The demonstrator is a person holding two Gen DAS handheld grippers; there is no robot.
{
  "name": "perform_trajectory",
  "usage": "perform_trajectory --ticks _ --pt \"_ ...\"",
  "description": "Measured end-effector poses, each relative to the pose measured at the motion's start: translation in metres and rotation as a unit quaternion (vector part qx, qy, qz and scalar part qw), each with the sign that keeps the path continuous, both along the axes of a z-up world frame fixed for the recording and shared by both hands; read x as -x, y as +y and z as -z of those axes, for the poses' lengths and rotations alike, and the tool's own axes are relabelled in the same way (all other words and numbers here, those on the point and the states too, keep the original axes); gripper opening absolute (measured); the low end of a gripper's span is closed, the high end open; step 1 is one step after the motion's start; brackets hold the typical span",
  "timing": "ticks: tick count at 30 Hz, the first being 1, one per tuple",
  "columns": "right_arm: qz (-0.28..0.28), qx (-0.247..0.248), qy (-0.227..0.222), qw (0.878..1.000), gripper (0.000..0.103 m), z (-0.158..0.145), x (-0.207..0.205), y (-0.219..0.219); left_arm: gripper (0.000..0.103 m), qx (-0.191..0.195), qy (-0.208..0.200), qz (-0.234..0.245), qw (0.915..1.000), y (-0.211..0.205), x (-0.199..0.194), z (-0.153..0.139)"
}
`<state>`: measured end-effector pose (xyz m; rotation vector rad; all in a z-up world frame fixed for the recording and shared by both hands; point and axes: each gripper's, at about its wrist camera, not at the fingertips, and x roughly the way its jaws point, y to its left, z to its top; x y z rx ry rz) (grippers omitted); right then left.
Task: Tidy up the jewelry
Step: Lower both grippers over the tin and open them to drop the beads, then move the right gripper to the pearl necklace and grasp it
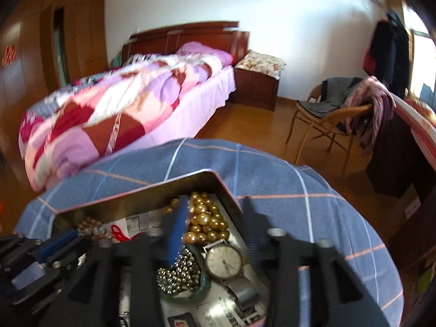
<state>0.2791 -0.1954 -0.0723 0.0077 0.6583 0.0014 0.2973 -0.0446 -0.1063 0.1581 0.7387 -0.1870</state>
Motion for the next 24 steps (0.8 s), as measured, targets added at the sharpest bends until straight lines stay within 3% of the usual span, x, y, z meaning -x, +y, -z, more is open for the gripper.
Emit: perform_trajectory --ticks 1,6,24 --pt "0.007 -0.006 -0.006 1.000 0.062 -0.003 0.006 -0.002 0.025 0.001 0.005 0.000 1.0000 0.000 0.000 -0.001" --pt "0.026 -0.030 -0.020 0.999 0.062 -0.015 0.027 -0.008 0.070 -0.001 -0.018 -0.006 0.9998 -0.003 0.012 -0.013" --pt "0.044 -0.072 0.000 0.996 0.062 -0.007 0.091 0.007 0.071 -0.010 -0.029 -0.059 0.9978 0.039 0.059 -0.025"
